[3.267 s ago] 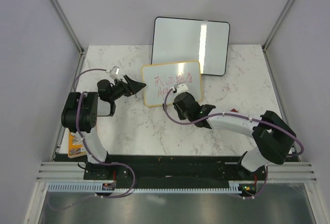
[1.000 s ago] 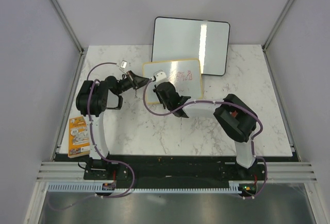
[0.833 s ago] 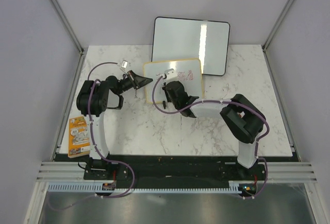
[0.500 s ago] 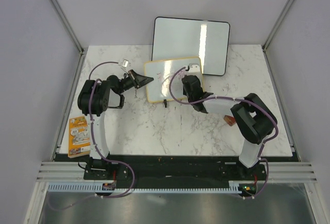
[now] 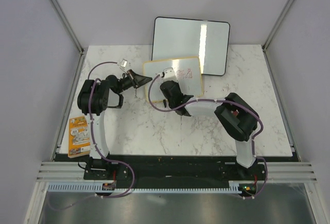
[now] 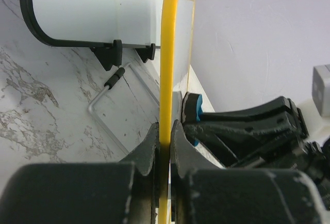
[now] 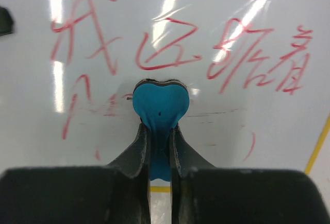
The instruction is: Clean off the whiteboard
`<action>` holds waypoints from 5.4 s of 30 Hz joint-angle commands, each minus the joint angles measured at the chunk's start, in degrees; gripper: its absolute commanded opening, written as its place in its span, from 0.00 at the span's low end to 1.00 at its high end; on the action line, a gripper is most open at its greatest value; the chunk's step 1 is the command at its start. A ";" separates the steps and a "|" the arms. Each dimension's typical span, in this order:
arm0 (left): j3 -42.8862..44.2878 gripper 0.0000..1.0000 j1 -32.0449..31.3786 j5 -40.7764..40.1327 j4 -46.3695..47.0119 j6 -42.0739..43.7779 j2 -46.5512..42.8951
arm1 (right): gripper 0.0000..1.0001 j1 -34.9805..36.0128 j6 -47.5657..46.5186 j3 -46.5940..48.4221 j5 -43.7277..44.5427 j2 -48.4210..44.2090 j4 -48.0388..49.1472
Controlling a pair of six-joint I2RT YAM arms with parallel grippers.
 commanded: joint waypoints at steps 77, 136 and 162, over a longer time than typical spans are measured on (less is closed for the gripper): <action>0.35 0.02 -1.19 3.88 12.71 2.54 2.00 | 0.00 -0.18 -1.29 24.93 -23.43 17.39 -13.51; 0.26 0.02 -1.11 3.79 12.71 2.54 2.08 | 0.00 1.49 0.56 34.51 -19.94 21.96 -16.41; -0.09 0.02 -1.11 3.79 12.71 2.89 1.82 | 0.00 -5.53 -0.23 36.36 -12.73 22.14 -14.92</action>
